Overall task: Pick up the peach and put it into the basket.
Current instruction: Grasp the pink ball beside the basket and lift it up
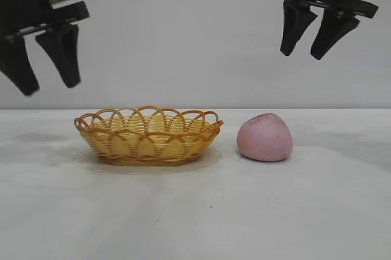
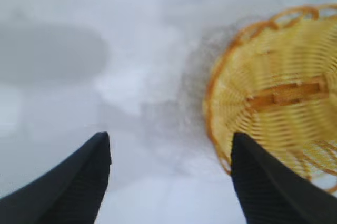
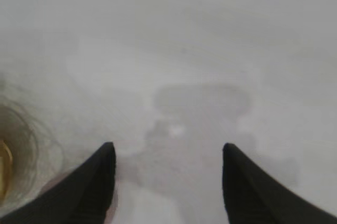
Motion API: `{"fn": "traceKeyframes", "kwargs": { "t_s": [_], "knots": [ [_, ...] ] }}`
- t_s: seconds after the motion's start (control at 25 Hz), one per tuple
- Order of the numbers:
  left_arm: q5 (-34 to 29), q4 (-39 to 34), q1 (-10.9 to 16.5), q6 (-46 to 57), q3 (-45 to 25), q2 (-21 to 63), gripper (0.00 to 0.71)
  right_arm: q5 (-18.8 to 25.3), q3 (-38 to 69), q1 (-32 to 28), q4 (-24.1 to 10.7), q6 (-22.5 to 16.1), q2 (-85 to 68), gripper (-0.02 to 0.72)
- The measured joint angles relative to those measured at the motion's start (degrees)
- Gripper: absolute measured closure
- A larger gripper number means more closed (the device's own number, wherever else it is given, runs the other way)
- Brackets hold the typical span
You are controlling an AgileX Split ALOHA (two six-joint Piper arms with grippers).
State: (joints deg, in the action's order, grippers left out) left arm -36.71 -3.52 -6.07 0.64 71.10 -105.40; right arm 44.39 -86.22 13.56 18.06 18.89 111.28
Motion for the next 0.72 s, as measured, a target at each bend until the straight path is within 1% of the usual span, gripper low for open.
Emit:
{"fn": "traceKeyframes", "kwargs": {
  "t_s": [0.16,0.32,0.44,0.56,0.64,0.72],
  "knots": [
    [-0.20,2.08,2.83,-1.86,0.00,0.86,0.271,0.73,0.00,0.00,0.55,0.00,0.00,0.324],
    [-0.47,2.55,5.75,-2.66,0.00,6.80,0.271,0.94,0.00,0.00,0.85,0.00,0.00,0.324],
    [-2.33,2.55,6.13,-2.66,0.00,14.55,0.271,0.94,0.00,0.00,1.87,0.00,0.00,0.324],
    [-5.97,2.55,6.13,-2.71,-0.22,23.15,0.271,0.94,0.00,0.00,2.40,0.11,0.00,0.324],
    [-8.37,2.55,6.13,-2.80,-2.41,29.72,0.271,0.99,0.00,0.00,2.40,0.33,0.09,0.324],
    [-10.92,2.55,6.13,-2.80,-6.70,35.94,0.271,1.09,0.00,0.00,2.80,0.54,0.20,0.324]
  ]
}}
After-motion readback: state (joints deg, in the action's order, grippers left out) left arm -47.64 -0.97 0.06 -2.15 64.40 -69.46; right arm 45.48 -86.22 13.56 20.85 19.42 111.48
